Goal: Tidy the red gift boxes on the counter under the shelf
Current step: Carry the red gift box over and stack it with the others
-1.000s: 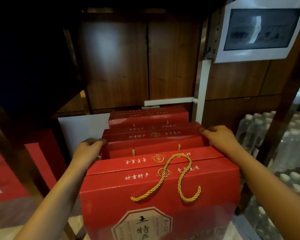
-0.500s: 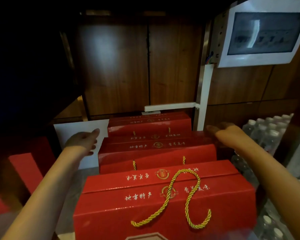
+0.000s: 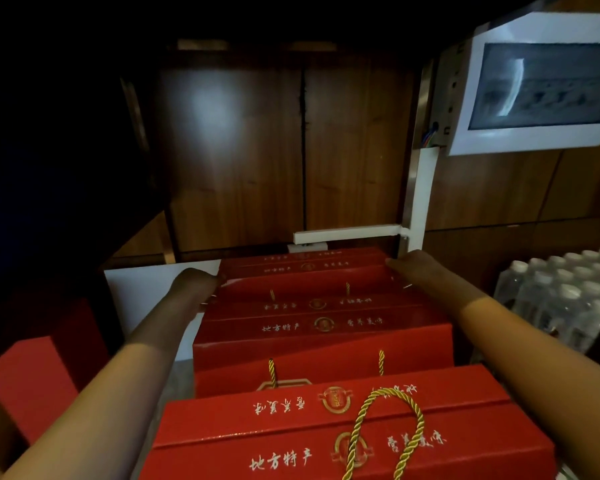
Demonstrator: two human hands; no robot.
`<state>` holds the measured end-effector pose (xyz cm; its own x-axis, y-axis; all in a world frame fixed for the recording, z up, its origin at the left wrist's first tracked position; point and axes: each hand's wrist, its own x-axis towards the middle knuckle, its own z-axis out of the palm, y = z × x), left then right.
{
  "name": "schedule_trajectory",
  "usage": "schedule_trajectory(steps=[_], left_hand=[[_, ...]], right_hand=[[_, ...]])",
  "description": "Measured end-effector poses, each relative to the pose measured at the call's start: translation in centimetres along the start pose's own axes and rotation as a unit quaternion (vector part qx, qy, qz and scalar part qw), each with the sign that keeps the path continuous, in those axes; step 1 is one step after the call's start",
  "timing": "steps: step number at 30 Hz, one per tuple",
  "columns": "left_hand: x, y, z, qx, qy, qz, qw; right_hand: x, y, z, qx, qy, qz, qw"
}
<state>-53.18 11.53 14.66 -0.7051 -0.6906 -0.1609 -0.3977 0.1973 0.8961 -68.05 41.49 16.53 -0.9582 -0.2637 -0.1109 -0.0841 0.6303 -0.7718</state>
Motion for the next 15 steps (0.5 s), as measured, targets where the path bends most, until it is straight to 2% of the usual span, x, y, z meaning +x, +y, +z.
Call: schedule_trajectory(steps=[15], left_hand=[[-1.8, -0.5, 0.2, 0.016, 0.005, 0.015, 1.0]], right_hand=[[-1.4, 1.7, -0.9, 0.029, -0.007, -0.009, 1.0]])
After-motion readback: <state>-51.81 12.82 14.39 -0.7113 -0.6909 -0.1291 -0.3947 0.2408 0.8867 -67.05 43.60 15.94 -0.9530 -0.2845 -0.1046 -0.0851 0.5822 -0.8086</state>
